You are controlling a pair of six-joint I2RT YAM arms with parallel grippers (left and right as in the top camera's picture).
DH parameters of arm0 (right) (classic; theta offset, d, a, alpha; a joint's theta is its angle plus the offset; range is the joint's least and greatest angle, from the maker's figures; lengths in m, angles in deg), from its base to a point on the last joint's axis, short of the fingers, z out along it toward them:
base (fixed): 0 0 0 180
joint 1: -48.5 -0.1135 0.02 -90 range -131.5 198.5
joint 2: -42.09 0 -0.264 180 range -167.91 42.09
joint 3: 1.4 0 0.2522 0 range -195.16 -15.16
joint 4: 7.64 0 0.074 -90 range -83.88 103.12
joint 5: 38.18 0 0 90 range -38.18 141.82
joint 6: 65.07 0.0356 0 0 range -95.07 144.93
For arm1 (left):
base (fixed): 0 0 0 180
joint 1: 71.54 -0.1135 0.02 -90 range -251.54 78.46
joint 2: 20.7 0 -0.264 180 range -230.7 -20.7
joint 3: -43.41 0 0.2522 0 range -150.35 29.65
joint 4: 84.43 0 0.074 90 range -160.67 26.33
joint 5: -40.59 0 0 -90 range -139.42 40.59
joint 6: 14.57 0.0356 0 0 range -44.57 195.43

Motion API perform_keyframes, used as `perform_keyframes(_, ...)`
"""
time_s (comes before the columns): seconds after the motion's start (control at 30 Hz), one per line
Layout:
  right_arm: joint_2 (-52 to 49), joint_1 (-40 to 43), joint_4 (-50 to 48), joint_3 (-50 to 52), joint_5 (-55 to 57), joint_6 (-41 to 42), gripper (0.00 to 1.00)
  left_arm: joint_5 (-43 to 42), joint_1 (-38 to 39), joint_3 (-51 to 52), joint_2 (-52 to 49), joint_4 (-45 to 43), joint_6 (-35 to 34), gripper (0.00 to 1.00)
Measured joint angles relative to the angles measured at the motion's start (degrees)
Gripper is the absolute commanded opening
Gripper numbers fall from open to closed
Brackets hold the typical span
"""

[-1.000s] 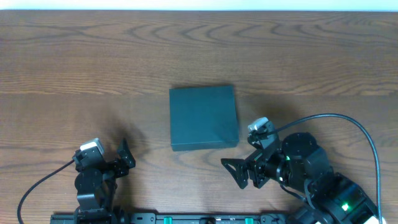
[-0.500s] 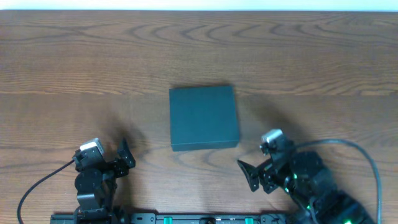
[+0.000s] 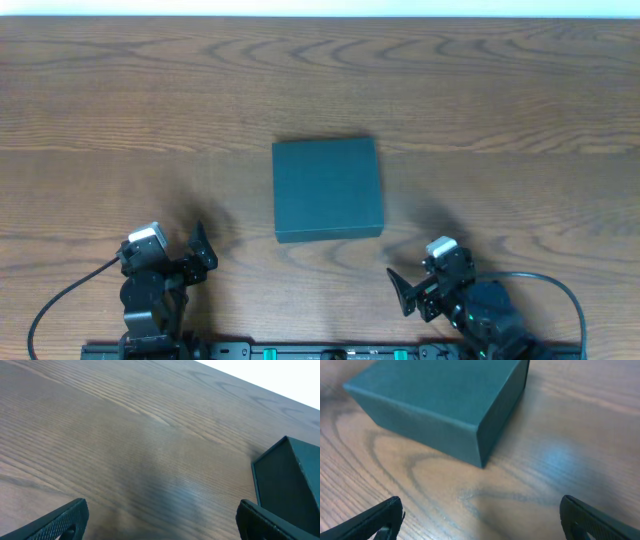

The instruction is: Pack container

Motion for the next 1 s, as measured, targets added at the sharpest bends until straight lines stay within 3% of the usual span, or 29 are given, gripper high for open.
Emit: perform_keyframes(1.0, 1.36, 0.0, 0.13, -0.02, 0.94, -0.87, 0.99, 0.0, 0.0, 0.0, 0.0, 0.0, -0.02, 0.95)
